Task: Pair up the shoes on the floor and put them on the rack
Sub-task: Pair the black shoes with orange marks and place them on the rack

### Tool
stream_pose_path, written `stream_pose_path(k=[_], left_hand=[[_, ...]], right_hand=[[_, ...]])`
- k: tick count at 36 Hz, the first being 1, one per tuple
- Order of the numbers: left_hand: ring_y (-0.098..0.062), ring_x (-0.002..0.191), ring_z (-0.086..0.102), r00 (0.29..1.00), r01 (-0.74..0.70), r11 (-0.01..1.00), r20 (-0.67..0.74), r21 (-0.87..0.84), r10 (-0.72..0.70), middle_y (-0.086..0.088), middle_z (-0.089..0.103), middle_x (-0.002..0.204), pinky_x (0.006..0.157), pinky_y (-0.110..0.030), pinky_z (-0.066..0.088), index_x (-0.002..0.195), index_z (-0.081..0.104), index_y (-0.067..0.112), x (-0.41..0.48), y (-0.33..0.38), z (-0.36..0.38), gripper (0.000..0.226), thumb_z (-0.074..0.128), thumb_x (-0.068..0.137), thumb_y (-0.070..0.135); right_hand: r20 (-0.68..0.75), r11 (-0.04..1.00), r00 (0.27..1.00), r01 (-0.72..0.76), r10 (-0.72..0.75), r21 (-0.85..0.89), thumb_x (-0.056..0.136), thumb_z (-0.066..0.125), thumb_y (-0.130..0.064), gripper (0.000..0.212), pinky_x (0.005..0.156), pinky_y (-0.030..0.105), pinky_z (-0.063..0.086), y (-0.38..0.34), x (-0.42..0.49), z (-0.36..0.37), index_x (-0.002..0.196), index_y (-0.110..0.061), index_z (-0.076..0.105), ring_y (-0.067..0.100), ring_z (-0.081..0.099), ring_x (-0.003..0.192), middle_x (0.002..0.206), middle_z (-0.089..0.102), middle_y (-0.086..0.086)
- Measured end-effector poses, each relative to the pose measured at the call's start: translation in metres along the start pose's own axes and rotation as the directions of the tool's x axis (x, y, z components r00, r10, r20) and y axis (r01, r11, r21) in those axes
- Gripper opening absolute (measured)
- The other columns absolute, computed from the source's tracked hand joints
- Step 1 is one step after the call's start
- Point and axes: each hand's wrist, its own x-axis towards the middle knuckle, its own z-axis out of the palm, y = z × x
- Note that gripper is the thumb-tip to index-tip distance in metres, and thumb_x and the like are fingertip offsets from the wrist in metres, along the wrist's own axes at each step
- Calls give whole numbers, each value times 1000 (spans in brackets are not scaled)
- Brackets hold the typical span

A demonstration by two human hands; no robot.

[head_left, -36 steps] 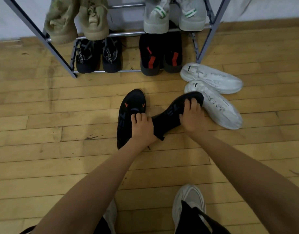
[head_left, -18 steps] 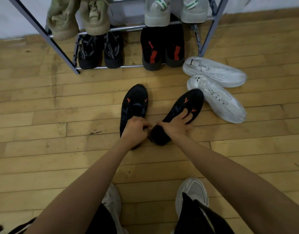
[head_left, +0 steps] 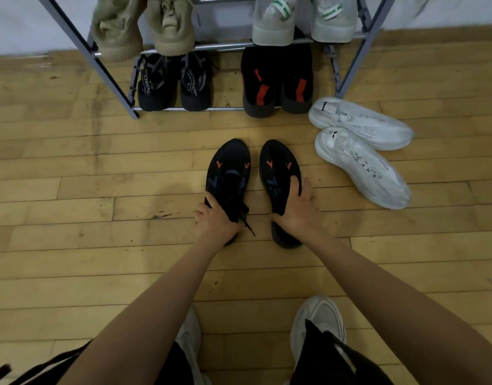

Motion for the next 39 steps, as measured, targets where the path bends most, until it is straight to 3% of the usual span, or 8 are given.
stream_pose_path(k=[8,12,16,20,25,28,32,39], left_hand=[[-40,120,41,997,-75,995,32,62,74,-24,21,143,98,-42,41,149,-14,14,-5,1,-1,111,66,78,46],[-42,125,38,993,-8,968,115,-252,39,-20,24,142,99,-47,43,151,-1,23,-3,3,-23,106,71,74,38],[-33,111,47,973,107,715,222,-691,69,-12,46,128,85,-43,48,136,35,22,-12,16,-65,78,75,70,26],[-31,98,53,947,220,527,310,-821,88,-10,54,111,73,-44,52,121,45,22,-29,30,-112,55,74,74,22],[-26,92,52,964,73,589,208,-805,164,-8,53,114,70,-36,48,130,43,26,-55,38,-160,64,72,74,22],[-31,106,50,968,-33,622,130,-782,215,-9,52,120,86,-41,49,135,38,26,-70,38,-183,74,74,71,20],[-27,104,48,962,-187,640,-8,-745,272,-3,46,119,75,-34,45,144,29,28,-95,43,-217,88,75,70,23],[-29,111,48,910,-412,600,-274,-686,311,-8,40,140,84,-39,49,148,18,34,-135,57,-290,100,76,66,31]], right_hand=[[86,993,992,-90,97,-79,73,65,-59,117,99,44,40,19,-16,19,149,-22,-15,37,44,118,140,30,21],[123,989,987,-116,104,95,74,68,-51,106,102,46,41,19,-18,7,149,-36,-6,40,42,117,138,26,21],[183,909,979,-157,91,386,72,73,-40,96,99,37,41,11,-17,-27,150,-32,17,33,38,126,142,30,14],[183,813,983,-114,10,571,68,72,-37,57,83,31,50,-7,-19,-80,121,-31,54,19,56,104,122,58,0],[91,768,996,-42,-22,639,71,71,-38,85,90,35,46,-26,-33,-131,145,-36,29,23,45,123,136,41,-8],[-37,709,996,82,-78,700,73,73,-30,84,89,31,43,-36,-49,-149,145,-35,30,15,43,123,144,39,-5],[-207,695,969,242,-136,677,74,74,-28,84,94,33,44,-53,-70,-173,144,-36,30,18,41,128,144,39,-4],[-380,718,907,388,-185,577,73,75,-33,87,103,47,43,-92,-99,-234,145,-38,28,26,41,129,143,39,3]])
